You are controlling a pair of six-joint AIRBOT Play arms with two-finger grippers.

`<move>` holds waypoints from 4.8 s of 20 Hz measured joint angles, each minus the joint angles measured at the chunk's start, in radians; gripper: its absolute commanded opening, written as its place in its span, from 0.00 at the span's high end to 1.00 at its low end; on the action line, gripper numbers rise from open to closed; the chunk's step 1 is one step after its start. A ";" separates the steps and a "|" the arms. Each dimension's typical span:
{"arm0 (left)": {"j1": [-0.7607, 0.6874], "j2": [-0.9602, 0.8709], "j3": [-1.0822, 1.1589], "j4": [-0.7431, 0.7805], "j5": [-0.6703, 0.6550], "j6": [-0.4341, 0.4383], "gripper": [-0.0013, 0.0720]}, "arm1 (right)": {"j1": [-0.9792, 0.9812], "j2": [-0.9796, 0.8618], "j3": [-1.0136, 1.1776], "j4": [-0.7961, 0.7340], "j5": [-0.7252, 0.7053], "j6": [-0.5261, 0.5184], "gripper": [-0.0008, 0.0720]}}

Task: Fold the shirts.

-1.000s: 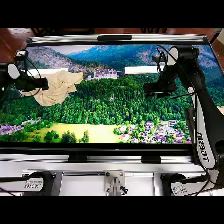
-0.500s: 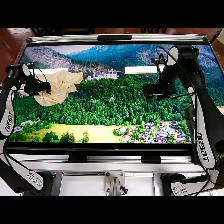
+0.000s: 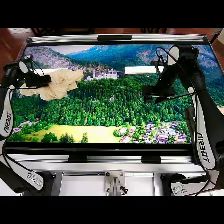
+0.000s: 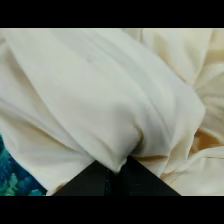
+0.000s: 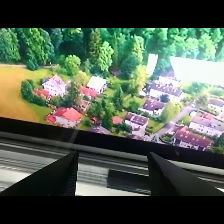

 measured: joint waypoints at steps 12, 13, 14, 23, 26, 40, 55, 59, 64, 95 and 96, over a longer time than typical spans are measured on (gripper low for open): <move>-0.487 0.764 -0.224 -0.011 -0.072 -0.055 0.94 | 0.000 0.461 0.003 -0.350 -0.013 -0.056 0.24; -0.554 0.796 -0.309 -0.011 -0.075 -0.089 0.94 | 0.000 0.505 0.003 -0.366 -0.021 -0.048 0.24; -0.609 0.814 -0.387 -0.011 -0.068 -0.111 0.94 | 0.000 0.539 0.003 -0.370 -0.027 -0.040 0.24; -0.874 0.788 -0.767 0.016 0.024 -0.270 0.02 | 0.000 0.591 -0.116 -0.257 -0.047 -0.055 0.23; -0.775 0.785 -0.708 0.090 -0.126 -0.193 0.09 | -0.002 0.536 -0.211 -0.207 -0.034 -0.105 0.23; -0.316 0.714 -1.078 -0.550 -0.035 0.180 0.51 | -0.203 0.377 -0.703 0.212 -0.208 -0.208 0.12; -0.332 0.672 -1.107 -0.679 0.014 0.299 0.93 | -0.010 0.153 -0.918 0.531 -0.492 -0.297 0.13; -0.330 0.681 -1.086 -0.681 0.000 0.302 0.93 | 0.055 0.114 -0.920 0.570 -0.536 -0.299 0.13; -0.330 0.683 -1.039 -0.682 -0.011 0.302 0.93 | 0.100 0.100 -0.921 0.576 -0.634 -0.277 0.91; 0.067 1.129 0.073 -0.486 -0.319 0.267 0.94 | -0.177 0.976 -0.072 0.055 -0.407 -0.127 0.90; 0.067 1.130 0.003 -0.487 -0.345 0.265 0.93 | -0.177 0.953 -0.101 0.055 -0.315 -0.118 0.91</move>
